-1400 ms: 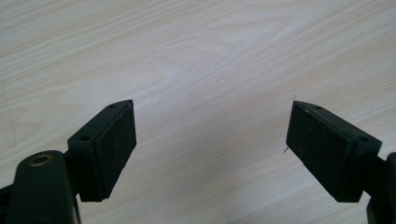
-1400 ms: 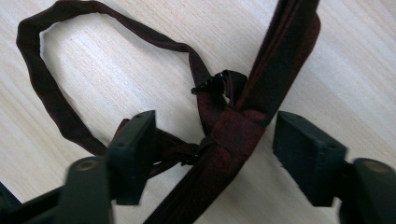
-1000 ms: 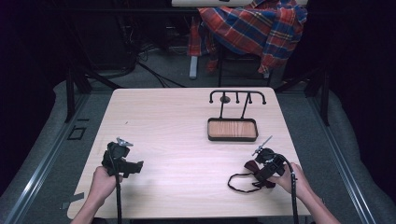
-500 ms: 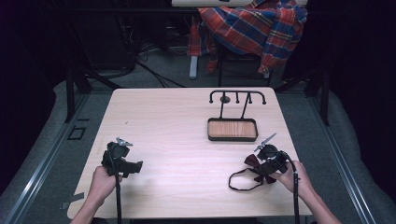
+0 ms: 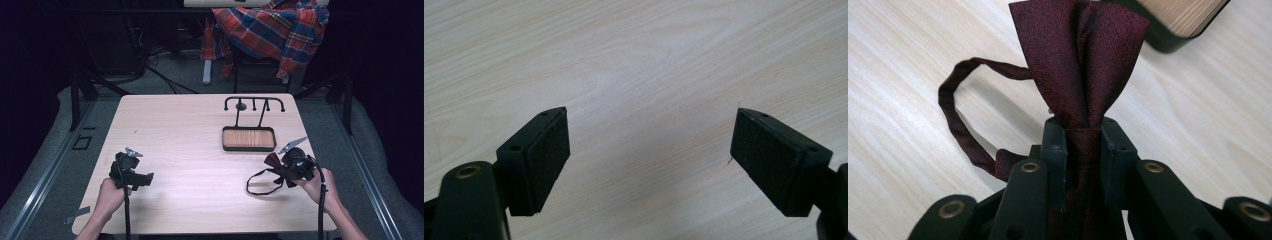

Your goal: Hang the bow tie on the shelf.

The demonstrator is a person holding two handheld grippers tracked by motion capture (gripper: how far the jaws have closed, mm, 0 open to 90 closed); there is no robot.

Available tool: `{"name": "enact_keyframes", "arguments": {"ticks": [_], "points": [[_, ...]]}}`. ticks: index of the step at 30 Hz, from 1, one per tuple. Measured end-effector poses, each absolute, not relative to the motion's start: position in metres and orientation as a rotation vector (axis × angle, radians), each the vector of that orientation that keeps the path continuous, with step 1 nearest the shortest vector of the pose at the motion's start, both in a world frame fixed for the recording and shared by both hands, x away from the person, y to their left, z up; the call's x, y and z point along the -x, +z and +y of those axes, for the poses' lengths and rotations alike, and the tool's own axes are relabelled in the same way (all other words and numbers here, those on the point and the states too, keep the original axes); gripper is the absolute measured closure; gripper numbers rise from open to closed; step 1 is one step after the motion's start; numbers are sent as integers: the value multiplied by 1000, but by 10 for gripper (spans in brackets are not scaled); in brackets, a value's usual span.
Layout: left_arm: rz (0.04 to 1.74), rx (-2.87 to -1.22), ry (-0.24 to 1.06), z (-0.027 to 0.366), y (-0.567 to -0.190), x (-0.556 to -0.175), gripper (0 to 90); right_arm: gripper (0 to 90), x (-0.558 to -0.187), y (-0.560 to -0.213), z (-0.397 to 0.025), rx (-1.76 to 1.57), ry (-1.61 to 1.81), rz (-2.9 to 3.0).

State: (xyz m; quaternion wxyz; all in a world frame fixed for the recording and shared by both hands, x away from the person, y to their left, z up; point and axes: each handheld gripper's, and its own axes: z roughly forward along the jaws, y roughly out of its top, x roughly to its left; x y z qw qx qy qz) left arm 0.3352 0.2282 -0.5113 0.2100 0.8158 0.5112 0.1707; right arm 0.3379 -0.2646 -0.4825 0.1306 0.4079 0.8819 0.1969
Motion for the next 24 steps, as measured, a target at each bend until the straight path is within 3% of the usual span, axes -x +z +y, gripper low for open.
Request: {"name": "enact_keyframes", "arguments": {"ticks": [24], "points": [[1423, -2277, 474, 228, -512, -335, 163, 762, -350, -451, -262, -1143, 681, 2423]]}}
